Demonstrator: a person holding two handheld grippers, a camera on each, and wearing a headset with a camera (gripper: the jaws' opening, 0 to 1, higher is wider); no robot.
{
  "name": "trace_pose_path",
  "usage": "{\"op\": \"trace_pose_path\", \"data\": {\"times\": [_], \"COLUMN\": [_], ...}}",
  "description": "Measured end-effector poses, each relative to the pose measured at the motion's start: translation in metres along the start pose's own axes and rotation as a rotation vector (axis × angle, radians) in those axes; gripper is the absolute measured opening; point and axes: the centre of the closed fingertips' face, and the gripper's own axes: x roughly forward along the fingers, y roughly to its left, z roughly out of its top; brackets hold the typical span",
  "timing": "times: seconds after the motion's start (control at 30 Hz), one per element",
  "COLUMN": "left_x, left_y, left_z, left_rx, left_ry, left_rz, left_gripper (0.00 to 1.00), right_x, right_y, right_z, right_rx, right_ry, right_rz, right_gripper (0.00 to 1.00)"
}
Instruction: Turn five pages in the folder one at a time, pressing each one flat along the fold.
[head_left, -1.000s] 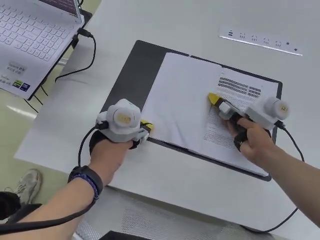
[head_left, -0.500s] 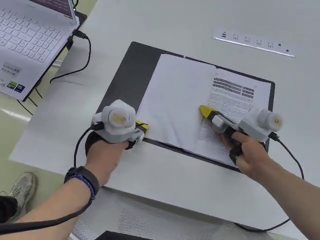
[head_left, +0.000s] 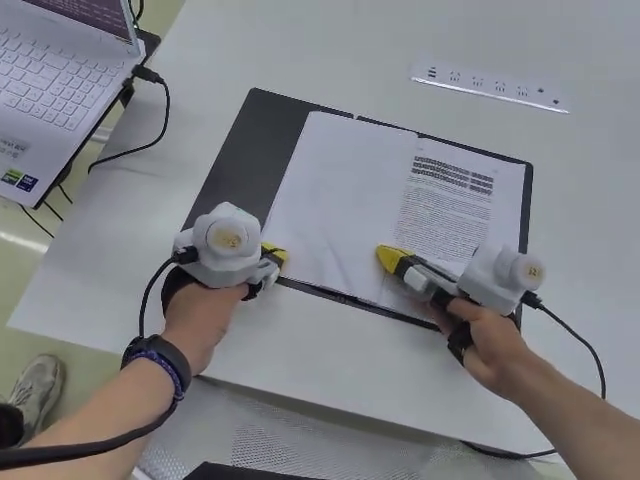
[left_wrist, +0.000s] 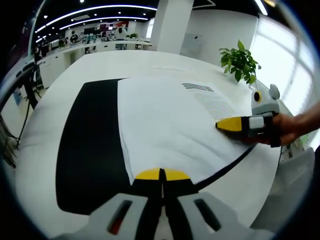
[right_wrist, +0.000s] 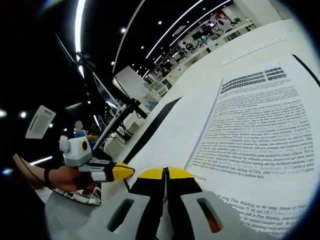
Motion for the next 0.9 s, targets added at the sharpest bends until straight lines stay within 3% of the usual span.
{"op": "trace_pose_path", "data": {"times": [0.4, 0.8, 0.9], "left_x": [0.000, 0.001, 0.002], "left_y": [-0.002, -0.003, -0.003], "left_z": [0.001, 0.001, 0.002], "left_rx": [0.039, 0.043, 0.046], "left_ry": [-0.018, -0.018, -0.001], "left_rz": [0.032, 0.058, 0.065], "left_gripper": [0.00, 0.00, 0.00], "right_x": [-0.014, -0.018, -0.019], "right_y": [0.012, 0.014, 0.013], "right_z": [-0.031, -0.039, -0.039], "right_rx": [0.000, 0.036, 0.059], "right_ry": [0.045, 0.049, 0.045], "right_rz": [0.022, 0.002, -0.006], "right_gripper": [0.00, 0.00, 0.00]}}
